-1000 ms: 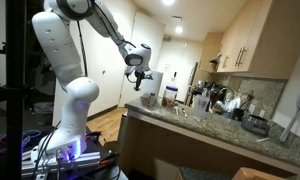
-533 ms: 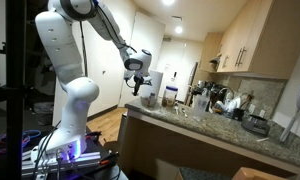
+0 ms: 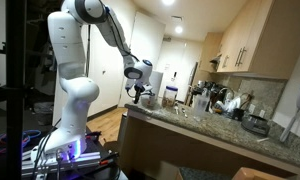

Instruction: Move the white object to the left then take the left spoon and put it in the clear cup

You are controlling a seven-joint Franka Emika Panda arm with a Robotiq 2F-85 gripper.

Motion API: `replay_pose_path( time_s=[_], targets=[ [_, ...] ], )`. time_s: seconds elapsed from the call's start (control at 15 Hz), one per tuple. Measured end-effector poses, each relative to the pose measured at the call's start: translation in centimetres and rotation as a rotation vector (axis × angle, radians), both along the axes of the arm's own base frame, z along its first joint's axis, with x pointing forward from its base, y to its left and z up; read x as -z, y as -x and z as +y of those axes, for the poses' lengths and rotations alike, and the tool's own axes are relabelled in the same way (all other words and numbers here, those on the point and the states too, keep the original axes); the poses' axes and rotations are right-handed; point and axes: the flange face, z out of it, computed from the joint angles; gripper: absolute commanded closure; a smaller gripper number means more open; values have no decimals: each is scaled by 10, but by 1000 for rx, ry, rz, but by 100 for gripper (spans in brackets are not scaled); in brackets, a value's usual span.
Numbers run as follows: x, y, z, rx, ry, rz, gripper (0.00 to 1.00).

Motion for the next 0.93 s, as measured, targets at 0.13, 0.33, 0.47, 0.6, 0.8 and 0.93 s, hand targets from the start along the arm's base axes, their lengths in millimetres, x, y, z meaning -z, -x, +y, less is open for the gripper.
replay_pose_path(
  time_s=[0.13, 0.33, 0.47, 0.6, 0.8, 0.93],
  targets=[
    [1, 0, 0, 1, 3, -1, 81],
    [6, 1, 1, -5, 3, 13, 81],
    [15, 1, 4, -21, 7, 29, 81],
    [15, 1, 4, -38, 6, 19, 81],
    [17, 2, 4, -67, -3, -9, 81],
    [18, 3, 4, -88, -5, -40, 81]
  ],
)
